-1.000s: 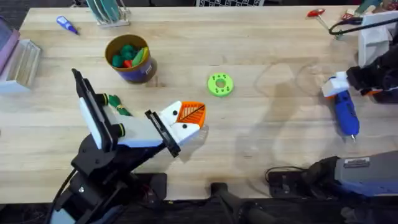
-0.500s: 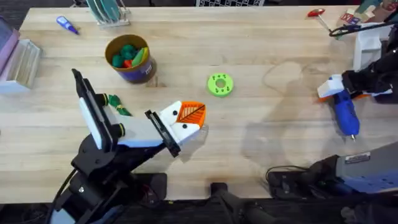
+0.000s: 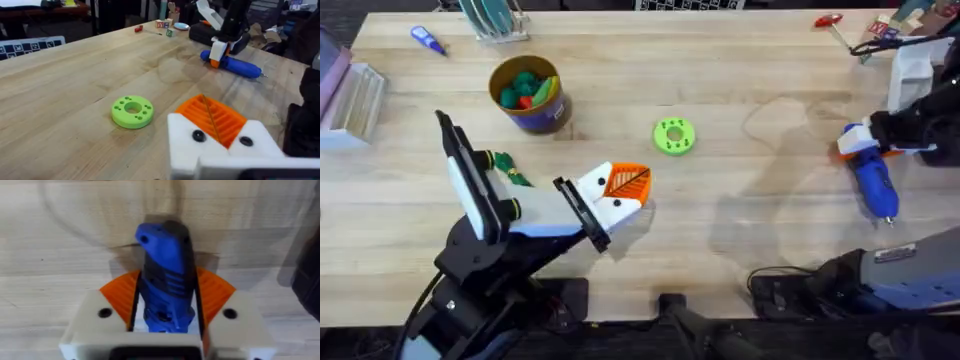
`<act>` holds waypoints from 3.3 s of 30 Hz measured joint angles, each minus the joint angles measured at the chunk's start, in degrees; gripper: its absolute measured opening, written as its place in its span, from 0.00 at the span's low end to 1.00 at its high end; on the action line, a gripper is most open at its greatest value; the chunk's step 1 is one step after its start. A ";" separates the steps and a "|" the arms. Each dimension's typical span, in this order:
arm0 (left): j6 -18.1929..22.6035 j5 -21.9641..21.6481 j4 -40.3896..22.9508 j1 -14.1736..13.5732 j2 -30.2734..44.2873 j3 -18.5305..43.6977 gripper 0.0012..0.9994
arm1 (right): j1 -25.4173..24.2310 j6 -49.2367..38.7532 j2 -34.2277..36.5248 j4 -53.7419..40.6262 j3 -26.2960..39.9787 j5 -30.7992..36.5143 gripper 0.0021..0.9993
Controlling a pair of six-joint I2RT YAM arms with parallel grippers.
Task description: Pick up the gripper from the table and insert it into the empty holder that is missing its gripper. Then pick up a screw, insert it into the mounting hole, and use the screwdriver to tighten it. Finally, clean up the table by picking up the vegetable and placing it into the bucket.
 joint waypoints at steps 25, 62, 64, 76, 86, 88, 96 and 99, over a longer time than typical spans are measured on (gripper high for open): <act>0.00 0.00 0.00 0.00 0.00 0.00 0.01 | 0.01 4.56 -0.17 -0.66 0.02 -1.83 0.02; 0.00 0.00 -0.01 0.00 0.00 0.00 0.01 | 21.25 20.69 -35.88 8.75 -0.27 -5.60 0.02; 0.00 0.00 0.00 0.00 0.00 0.00 0.01 | 22.62 21.25 -38.13 9.57 -0.76 -5.60 0.02; 0.00 0.00 -0.02 0.00 -0.01 0.00 0.01 | 37.05 30.33 -58.81 27.56 -20.57 -5.60 0.02; 0.00 0.00 0.00 0.00 -0.01 0.00 0.01 | 55.94 34.54 -63.83 43.18 -29.08 -5.66 0.02; 0.00 0.00 -0.02 0.00 0.00 0.00 0.01 | 59.12 34.77 -62.23 46.75 -29.40 -6.08 0.02; 0.00 0.00 -0.02 0.00 0.00 0.00 0.01 | 68.05 34.96 -57.75 57.35 -29.51 -7.08 0.02; 0.00 0.00 -0.01 0.00 -0.01 0.00 0.01 | 69.84 34.98 -57.75 58.97 -29.51 -7.31 0.02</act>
